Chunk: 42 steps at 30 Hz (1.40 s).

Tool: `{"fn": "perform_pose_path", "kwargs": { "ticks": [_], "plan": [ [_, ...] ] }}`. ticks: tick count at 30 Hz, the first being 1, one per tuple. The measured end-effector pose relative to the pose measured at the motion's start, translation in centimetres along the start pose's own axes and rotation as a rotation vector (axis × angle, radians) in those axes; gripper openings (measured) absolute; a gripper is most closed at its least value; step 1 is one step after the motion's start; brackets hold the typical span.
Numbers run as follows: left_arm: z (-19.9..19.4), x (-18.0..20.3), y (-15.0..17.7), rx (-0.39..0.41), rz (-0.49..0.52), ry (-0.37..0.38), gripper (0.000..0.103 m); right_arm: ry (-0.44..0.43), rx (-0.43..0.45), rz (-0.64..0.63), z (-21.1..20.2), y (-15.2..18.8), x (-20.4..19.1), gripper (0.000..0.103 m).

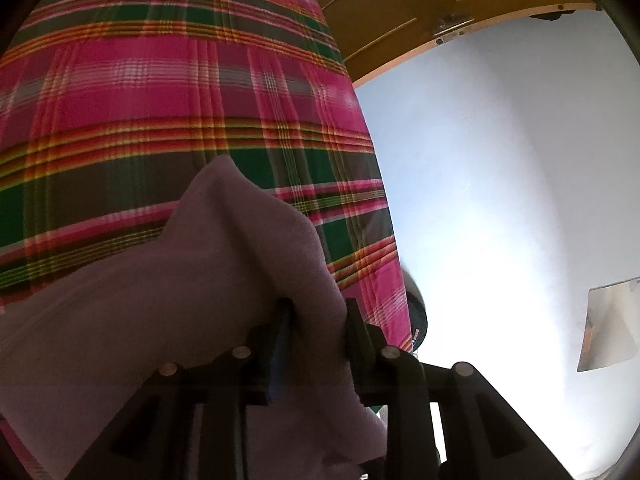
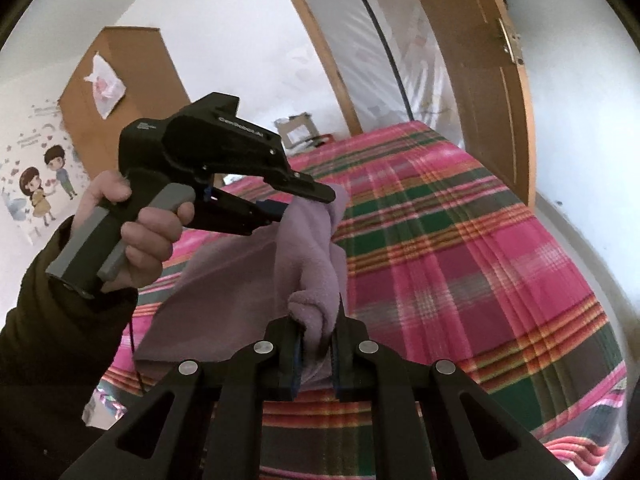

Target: Fold clothes

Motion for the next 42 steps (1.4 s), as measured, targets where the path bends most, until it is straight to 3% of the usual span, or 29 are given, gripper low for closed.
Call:
{"fn": "perform_pose_path", "kwargs": {
  "ticks": [9,19,25,33,38,42],
  "plan": [
    [0.3,0.2,0.6,-0.026,0.07,0.038,0.032,0.027,-0.039,0.041,1.2,1.8,1.9,0.014],
    [-5.2,-2.7,1.6,0.072,0.078,0.033,0.032,0.031,-0.044,0.067,1.0,2.4,2.5,0.017],
    [-9.2,-6.3,1.9,0.161,0.019,0.049,0.032,0.08,-0.056,0.079,0.7,3.0,3.6,0.024],
    [-12.8,-11.5,3.3,0.252,-0.082,0.098,0.033,0.162,-0.029,0.009,-0.6,2.5,3.1,0.024],
    [-12.8,-13.8,3.7,0.269,-0.154,0.16,0.033,0.018,0.037,-0.145,-1.4,0.8,-2.2,0.024],
    [-12.7,-14.6,4.1,0.282,-0.174,0.188,0.033,-0.105,0.035,-0.311,-0.5,0.8,-7.4,0.024]
  ]
}}
Point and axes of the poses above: each gripper's, at about its wrist camera, not at the fingertips, and z roughly the way its jaws point, x to its right, y to its underside, the point moved 7 cm from there along z, roughly the way its jaws point, and after that the axes turned 11 degrees about -z, right-handed, at the moved point
